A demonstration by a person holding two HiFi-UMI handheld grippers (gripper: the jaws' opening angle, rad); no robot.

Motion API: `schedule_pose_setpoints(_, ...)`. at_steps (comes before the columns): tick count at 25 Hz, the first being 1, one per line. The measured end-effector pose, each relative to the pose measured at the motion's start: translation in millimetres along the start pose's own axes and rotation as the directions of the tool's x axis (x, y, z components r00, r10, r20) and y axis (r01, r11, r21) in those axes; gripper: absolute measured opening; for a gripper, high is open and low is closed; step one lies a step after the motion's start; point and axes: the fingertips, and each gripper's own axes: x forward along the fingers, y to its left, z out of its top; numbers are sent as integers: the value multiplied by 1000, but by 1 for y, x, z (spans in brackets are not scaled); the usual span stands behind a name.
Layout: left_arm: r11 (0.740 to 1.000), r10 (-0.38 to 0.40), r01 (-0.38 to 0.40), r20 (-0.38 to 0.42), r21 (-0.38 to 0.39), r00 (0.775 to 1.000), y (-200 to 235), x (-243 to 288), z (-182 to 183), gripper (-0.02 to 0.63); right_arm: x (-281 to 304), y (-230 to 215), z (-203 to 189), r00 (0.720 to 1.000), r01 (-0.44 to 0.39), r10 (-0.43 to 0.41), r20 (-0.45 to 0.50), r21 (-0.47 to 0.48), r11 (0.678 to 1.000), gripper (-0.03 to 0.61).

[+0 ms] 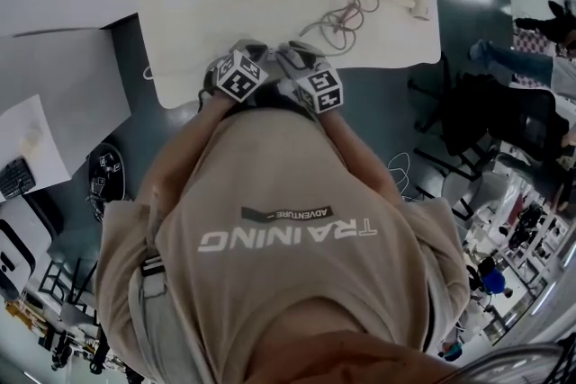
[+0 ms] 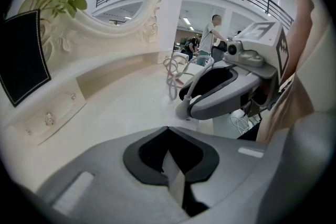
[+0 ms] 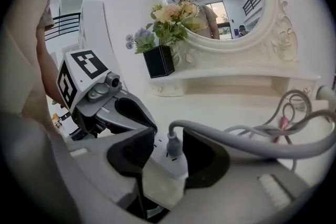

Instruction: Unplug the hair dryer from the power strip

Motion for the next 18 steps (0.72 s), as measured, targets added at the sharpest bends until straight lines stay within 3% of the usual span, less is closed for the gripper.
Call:
schedule_pose_setpoints(3, 1000, -6, 6, 1, 2, 1000, 0, -1, 0, 6, 7, -2, -1, 1000, 24, -24, -11, -5, 1000, 170)
schedule_pose_setpoints(7, 1000, -4, 4, 3, 20, 1000, 0, -1, -1, 6, 8, -8, 0, 997, 71, -71, -35, -3, 997, 100)
schedule_pose_setpoints(18, 1000, -16, 16, 1, 23, 1000, 0, -2, -2, 6, 6, 2, 4, 992, 101, -111, -56, -159, 982, 69)
